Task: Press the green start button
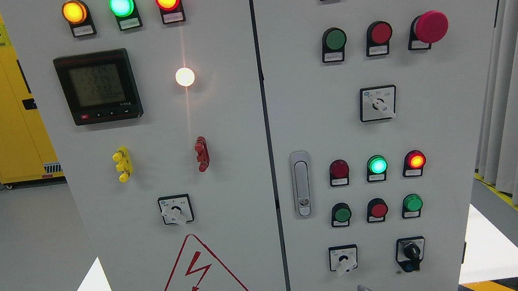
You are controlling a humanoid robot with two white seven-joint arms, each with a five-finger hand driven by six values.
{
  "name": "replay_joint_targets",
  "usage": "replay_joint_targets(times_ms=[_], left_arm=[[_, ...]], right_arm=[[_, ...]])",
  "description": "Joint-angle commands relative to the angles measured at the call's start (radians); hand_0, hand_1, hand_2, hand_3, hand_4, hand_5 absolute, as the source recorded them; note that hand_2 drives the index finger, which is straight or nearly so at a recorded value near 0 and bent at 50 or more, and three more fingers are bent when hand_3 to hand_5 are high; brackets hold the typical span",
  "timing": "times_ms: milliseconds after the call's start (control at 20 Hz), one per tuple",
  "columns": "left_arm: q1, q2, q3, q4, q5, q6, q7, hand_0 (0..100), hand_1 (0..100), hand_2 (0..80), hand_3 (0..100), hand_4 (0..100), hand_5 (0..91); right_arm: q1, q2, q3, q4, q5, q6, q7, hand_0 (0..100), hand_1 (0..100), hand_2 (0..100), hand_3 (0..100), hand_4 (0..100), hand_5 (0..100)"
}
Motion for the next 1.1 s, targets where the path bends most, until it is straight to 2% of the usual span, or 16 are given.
replay_joint_targets(times_ms=[0,450,650,850,1050], left_arm=[[0.0,-0.001,0.0,0.0,-0.002,0.001,0.001,12,56,0.0,0,0,0.0],[0.0,-0.001,0.0,0.0,0.0,0.001,0.001,12,56,0.0,0,0,0.0],[0.0,-0.001,0.0,0.0,0.0,0.001,0.001,12,56,0.0,0,0,0.0],[0.0,0.001,0.0,0.0,0.0,0.001,0.001,12,56,0.0,0,0,0.0],[-0.001,0.001,0.0,0.0,0.0,0.001,0.001,12,56,0.0,0,0,0.0]], right_arm=[[0.002,0.001,0.0,0.003,0.001,-0.002,-0.006,47,72,0,3,9,5],[0.004,-0.001,0.0,0.003,0.012,-0.005,-0.006,47,72,0,5,12,6],[0.002,-0.001,-0.001,0.003,0.108,-0.013,-0.01,41,73,0,8,13,7],[-0.007,-0.001,-0.003,0.003,0.217,-0.014,-0.05,38,76,0,12,19,11],[-0.012,0.001,-0.031,0.001,0.363,-0.022,-0.087,41,78,0,19,26,18]])
